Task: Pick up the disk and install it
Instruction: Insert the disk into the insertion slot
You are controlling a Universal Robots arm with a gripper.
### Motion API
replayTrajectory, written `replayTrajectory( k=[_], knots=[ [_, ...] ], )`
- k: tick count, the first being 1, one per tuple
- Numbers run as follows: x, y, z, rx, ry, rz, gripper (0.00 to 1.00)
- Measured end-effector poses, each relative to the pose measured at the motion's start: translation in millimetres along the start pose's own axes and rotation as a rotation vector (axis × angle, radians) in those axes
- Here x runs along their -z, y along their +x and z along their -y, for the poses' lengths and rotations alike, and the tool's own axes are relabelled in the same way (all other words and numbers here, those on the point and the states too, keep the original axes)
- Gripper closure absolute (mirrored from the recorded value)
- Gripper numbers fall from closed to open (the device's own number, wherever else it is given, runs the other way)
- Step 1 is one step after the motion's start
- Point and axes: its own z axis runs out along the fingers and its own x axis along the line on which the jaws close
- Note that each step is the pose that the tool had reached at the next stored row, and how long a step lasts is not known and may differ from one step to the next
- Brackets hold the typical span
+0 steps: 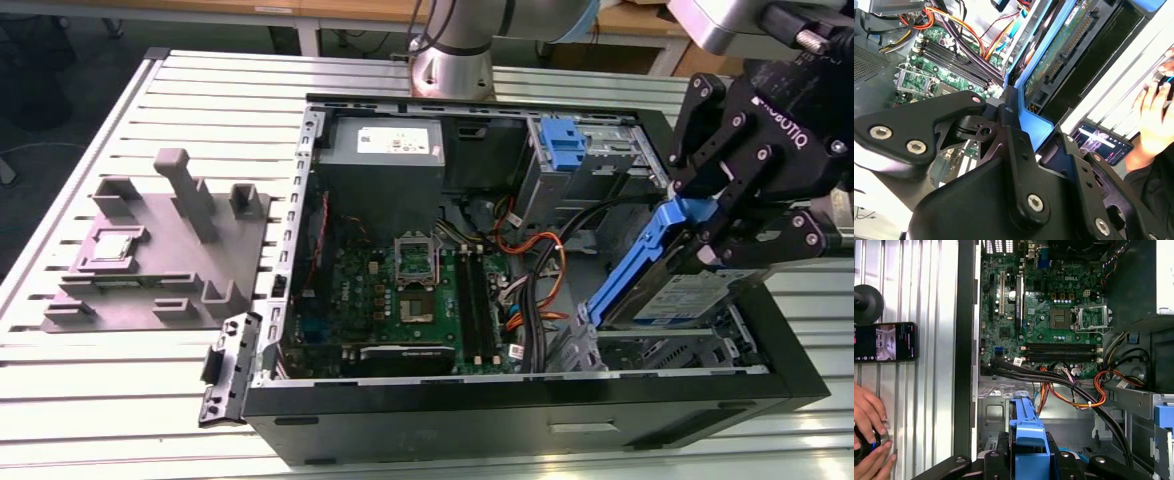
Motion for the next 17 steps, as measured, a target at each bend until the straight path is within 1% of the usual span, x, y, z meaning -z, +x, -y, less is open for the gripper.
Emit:
replayTrajectory(
  k=[7, 9, 14, 17],
  knots=[
    [0.0, 0.0, 0.0, 0.0, 0.0, -0.0001, 0.62],
    [-0.2, 0.0, 0.0, 0.0, 0.0, 0.0001, 0.5],
    [-1.3, 0.0, 0.1, 0.0, 0.0011, 0.0001, 0.5],
    [-5.6, 0.1, 0.2, 0.0, 0.0033, 0.0002, 0.5]
  ],
)
